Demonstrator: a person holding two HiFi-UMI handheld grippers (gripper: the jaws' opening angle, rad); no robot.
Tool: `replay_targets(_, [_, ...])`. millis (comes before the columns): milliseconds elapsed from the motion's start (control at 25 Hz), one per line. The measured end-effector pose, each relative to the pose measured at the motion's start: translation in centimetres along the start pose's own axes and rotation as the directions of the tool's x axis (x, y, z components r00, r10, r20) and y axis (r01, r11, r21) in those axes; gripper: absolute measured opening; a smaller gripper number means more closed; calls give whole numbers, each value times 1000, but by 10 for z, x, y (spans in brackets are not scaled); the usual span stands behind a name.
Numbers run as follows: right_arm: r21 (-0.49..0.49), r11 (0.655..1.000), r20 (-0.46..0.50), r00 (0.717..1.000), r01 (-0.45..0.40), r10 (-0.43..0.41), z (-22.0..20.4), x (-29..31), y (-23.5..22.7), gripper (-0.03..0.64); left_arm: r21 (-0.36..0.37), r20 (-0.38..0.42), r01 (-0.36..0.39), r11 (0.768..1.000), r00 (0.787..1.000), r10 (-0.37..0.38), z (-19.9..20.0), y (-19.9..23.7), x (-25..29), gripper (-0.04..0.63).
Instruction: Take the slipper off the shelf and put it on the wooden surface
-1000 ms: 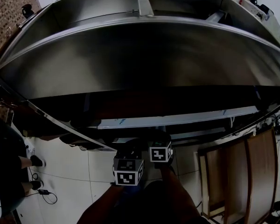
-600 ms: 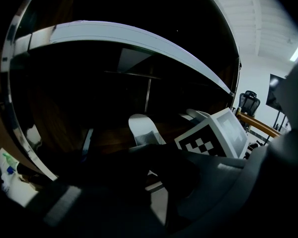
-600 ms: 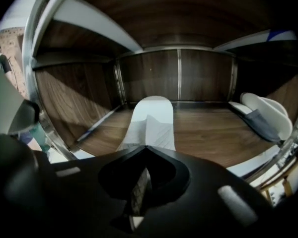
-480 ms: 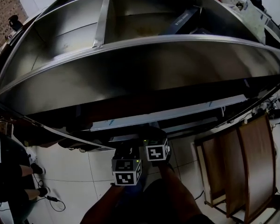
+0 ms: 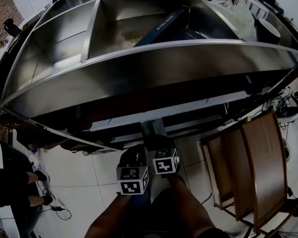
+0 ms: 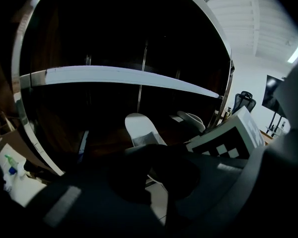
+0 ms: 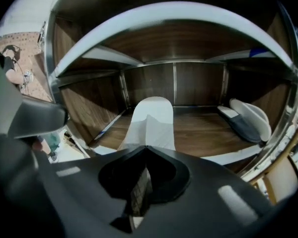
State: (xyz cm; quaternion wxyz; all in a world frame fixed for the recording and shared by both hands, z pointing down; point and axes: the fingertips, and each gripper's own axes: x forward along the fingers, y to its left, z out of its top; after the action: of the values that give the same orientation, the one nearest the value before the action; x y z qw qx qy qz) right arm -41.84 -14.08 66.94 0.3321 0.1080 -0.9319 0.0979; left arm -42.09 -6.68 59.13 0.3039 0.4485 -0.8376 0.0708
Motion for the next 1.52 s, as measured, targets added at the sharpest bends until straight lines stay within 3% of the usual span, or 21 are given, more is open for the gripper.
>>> replay_targets(280, [15, 1000, 19, 1000, 3, -3, -15, -61, -20, 8, 54, 12, 6, 999, 1000, -6, 3, -49, -27, 6])
replay_targets(520, [33, 999, 2, 1000, 9, -9, -36, -121, -33, 8, 63, -28, 25, 998, 999, -23, -7, -100, -58, 6])
replay_targets(800, [49, 998, 13, 999, 35, -36, -42, -185, -51, 8, 82, -13, 44, 996, 999, -43, 3, -154, -88, 6])
replay_targets(1200, [143, 982, 45, 990, 123, -131, -86, -269, -94, 9, 99, 4, 105, 990, 994, -106, -10, -238, -109, 6])
replay_targets(1520, [263, 933, 42, 963, 247, -267, -137, -308, -129, 9, 148, -48, 214, 966, 977, -209, -48, -290, -101, 6])
